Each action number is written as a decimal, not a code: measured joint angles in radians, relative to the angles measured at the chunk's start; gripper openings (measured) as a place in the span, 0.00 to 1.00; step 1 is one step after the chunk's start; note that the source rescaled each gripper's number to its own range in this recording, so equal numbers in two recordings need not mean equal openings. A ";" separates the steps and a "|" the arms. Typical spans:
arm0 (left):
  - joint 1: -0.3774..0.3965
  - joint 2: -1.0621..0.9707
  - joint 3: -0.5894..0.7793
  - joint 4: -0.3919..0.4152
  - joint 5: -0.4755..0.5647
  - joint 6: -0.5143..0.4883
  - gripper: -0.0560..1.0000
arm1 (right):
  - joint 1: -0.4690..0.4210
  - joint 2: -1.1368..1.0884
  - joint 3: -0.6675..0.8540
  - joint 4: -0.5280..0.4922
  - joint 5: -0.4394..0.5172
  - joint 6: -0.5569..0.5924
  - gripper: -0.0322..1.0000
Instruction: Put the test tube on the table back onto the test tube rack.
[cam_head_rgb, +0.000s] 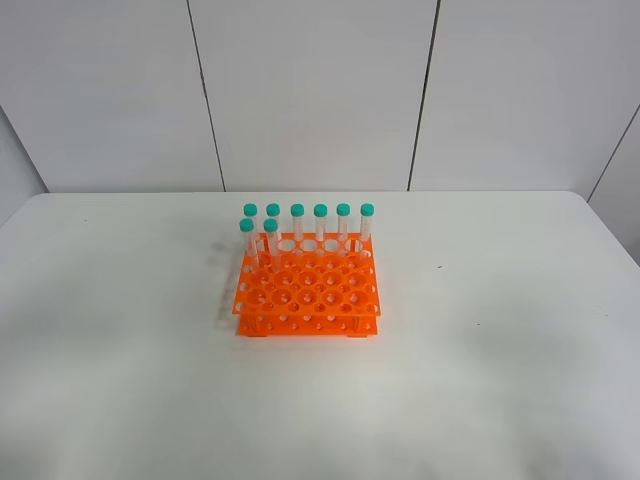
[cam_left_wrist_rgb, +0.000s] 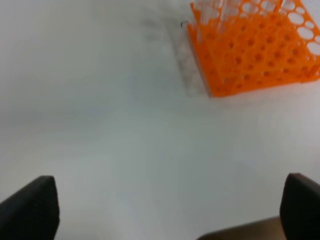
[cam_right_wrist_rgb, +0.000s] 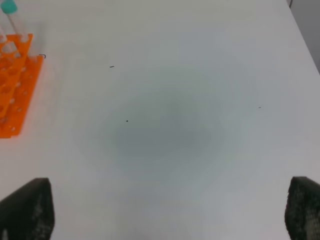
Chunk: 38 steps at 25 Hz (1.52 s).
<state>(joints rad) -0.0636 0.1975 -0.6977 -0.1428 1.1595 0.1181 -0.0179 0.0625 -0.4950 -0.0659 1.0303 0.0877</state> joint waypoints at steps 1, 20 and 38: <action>0.000 -0.017 0.024 0.000 0.000 0.000 1.00 | 0.000 0.000 0.000 0.000 0.000 0.000 1.00; 0.000 -0.168 0.124 0.000 0.004 0.000 1.00 | 0.000 0.000 0.000 0.000 0.000 0.000 1.00; 0.000 -0.201 0.124 0.000 0.006 -0.001 1.00 | 0.000 0.000 0.000 0.000 0.000 0.000 1.00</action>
<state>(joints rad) -0.0636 -0.0032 -0.5735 -0.1428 1.1658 0.1171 -0.0179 0.0625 -0.4950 -0.0656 1.0303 0.0877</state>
